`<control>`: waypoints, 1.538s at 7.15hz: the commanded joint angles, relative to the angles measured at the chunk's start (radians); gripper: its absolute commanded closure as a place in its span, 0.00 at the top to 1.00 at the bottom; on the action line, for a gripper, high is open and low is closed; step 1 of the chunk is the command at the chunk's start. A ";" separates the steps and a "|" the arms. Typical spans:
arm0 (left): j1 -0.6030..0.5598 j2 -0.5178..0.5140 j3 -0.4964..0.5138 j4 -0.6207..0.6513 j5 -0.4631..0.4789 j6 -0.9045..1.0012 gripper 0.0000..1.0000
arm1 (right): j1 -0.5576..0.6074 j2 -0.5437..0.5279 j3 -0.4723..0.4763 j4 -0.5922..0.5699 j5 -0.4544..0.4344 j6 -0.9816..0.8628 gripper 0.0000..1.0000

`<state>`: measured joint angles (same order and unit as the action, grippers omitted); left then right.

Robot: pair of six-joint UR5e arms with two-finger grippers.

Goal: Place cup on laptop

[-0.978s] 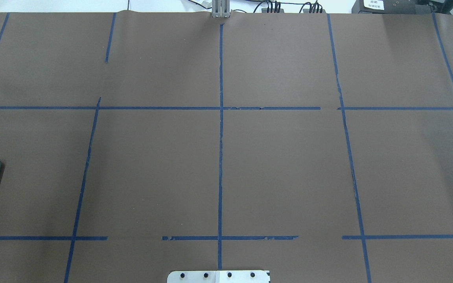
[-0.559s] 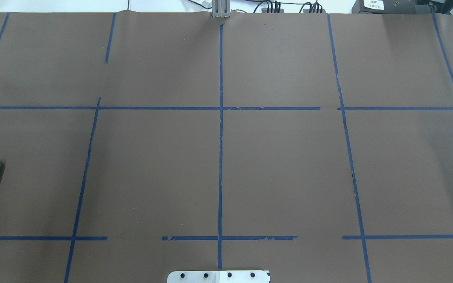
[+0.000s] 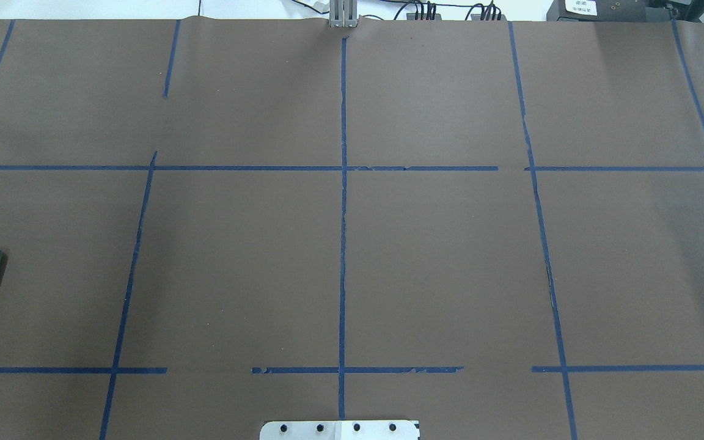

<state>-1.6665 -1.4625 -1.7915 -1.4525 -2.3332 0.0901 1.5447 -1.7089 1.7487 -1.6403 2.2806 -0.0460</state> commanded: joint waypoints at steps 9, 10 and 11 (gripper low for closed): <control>0.002 -0.002 0.012 -0.006 -0.005 0.003 1.00 | 0.000 0.000 0.000 -0.001 -0.001 0.000 1.00; 0.002 -0.002 0.012 -0.006 -0.005 0.003 1.00 | 0.000 0.000 0.000 -0.001 0.000 0.000 1.00; 0.002 -0.002 0.009 -0.006 -0.005 0.003 1.00 | 0.000 0.000 0.000 -0.001 0.000 0.000 1.00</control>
